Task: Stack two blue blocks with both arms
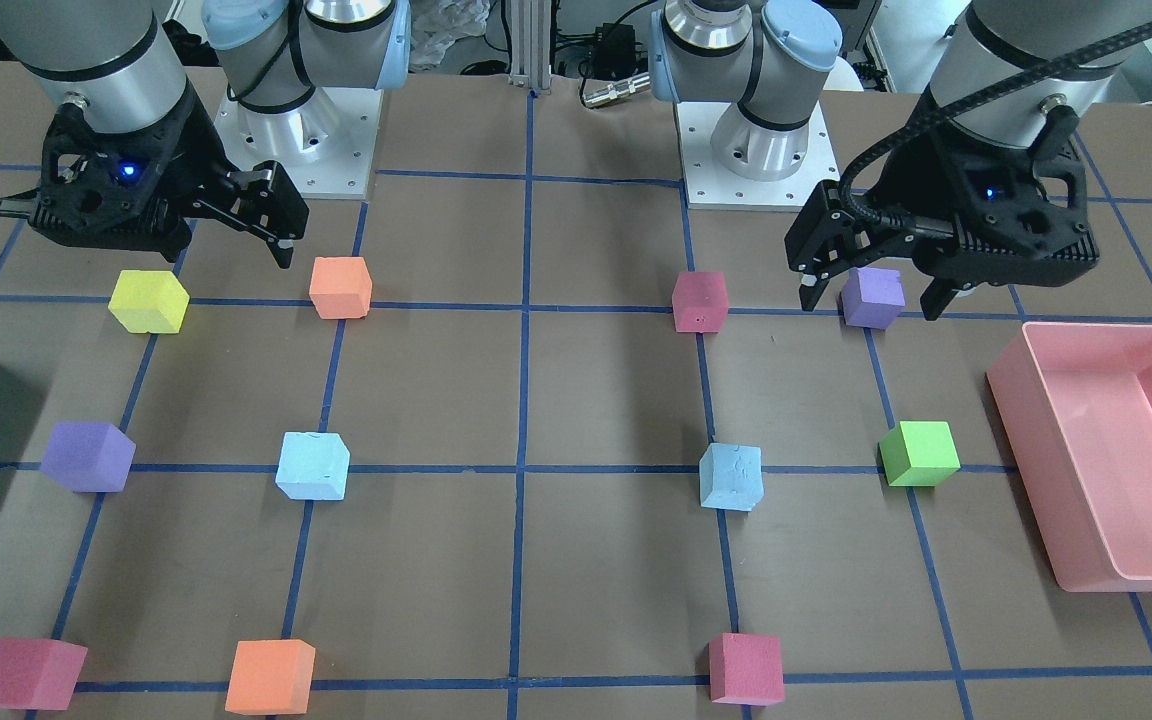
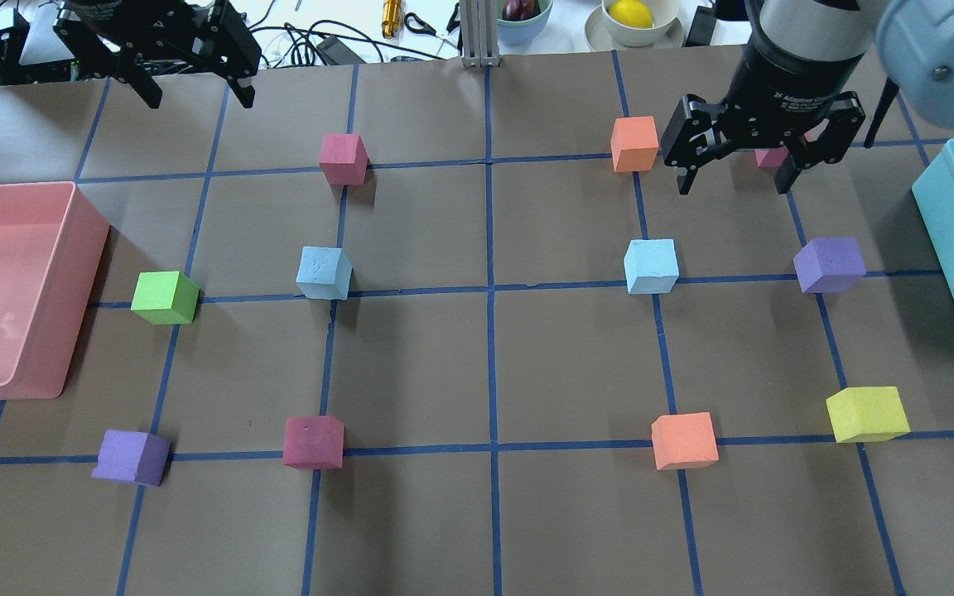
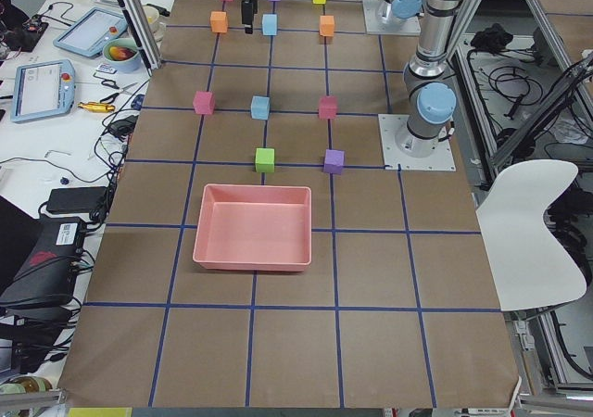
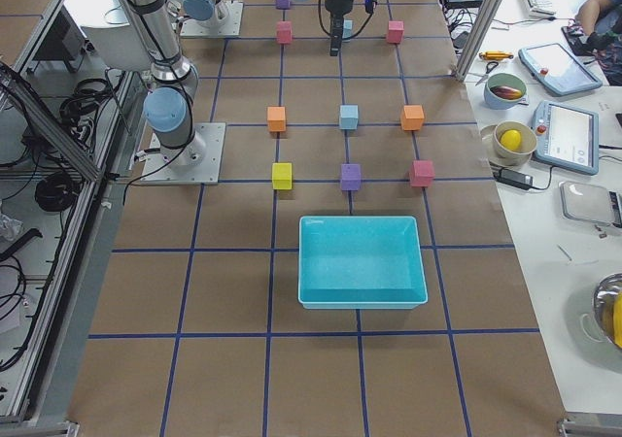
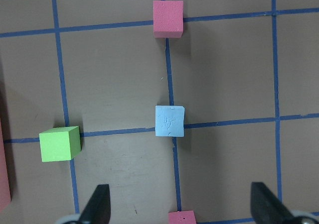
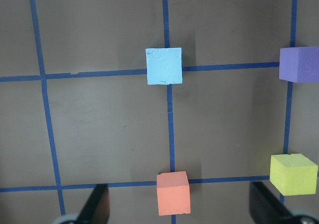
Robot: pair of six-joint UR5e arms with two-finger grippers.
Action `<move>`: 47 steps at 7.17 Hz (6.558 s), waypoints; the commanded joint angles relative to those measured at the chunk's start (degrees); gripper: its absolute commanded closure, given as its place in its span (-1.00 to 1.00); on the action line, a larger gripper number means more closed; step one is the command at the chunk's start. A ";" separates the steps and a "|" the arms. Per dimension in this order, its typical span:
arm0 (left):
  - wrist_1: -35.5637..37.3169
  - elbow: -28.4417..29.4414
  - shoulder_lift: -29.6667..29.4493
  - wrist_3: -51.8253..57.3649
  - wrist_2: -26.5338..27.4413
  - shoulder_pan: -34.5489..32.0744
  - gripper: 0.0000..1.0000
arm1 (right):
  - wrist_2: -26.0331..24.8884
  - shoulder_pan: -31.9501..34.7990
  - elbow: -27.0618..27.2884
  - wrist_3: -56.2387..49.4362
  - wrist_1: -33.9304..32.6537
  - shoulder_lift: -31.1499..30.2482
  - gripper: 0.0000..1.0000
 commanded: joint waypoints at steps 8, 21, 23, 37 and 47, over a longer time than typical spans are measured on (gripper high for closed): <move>0.01 -5.36 0.96 0.03 0.20 -0.71 -1.00 | 0.52 -0.38 4.66 -0.23 -14.48 14.54 -1.00; 35.08 -27.27 -17.13 -2.08 0.20 -0.88 -1.00 | 1.05 -0.38 11.01 -0.23 -29.48 26.19 0.76; 35.86 -27.27 -17.58 -2.25 0.98 -0.88 -0.46 | 0.88 -0.38 9.96 0.73 -28.78 24.79 1.00; 33.15 -16.73 -17.93 -2.87 -1.21 -0.36 1.00 | 7.56 14.65 -26.34 20.16 -21.40 47.10 0.36; 25.41 -2.06 -22.93 -8.82 -3.40 -4.12 1.00 | 4.04 10.19 -26.26 16.13 -7.82 33.25 -1.00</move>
